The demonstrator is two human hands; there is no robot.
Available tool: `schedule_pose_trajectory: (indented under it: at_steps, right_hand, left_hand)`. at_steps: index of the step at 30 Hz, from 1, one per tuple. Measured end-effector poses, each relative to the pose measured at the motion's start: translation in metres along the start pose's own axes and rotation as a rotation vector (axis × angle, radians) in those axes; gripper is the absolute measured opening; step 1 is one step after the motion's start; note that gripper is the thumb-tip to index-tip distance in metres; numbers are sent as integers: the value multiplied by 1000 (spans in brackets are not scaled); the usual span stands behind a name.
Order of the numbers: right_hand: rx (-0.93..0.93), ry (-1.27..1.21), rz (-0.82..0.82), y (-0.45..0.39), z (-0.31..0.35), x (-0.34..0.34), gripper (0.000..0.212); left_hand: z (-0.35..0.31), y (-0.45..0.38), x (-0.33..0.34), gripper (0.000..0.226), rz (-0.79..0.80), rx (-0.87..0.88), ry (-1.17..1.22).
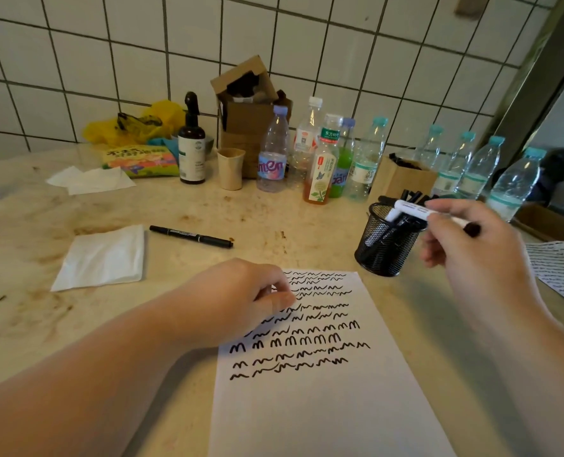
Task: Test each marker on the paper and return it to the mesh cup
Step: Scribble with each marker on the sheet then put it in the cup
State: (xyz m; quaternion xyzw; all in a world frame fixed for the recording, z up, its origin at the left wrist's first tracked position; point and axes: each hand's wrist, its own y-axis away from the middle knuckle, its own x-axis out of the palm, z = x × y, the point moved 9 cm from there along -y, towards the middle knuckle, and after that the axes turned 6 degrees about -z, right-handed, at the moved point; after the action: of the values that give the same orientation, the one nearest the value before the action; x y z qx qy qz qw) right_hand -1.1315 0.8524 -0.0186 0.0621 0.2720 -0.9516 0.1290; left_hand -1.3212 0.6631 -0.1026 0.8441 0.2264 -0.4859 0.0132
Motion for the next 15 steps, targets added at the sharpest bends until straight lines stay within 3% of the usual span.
schedule_pose_trajectory:
  at_steps: [3,10,15]
  right_hand:
    - [-99,258,-5,-16,12,3,10]
    - [-183,576,39,-47,29,22,12]
    - [-213,591,48,-58,44,35,9]
  left_hand:
    - [2,0,0,19,0,6,-21]
    - [4,-1,2,20,13,6,-21]
    - [3,-2,3,21,19,15,-10]
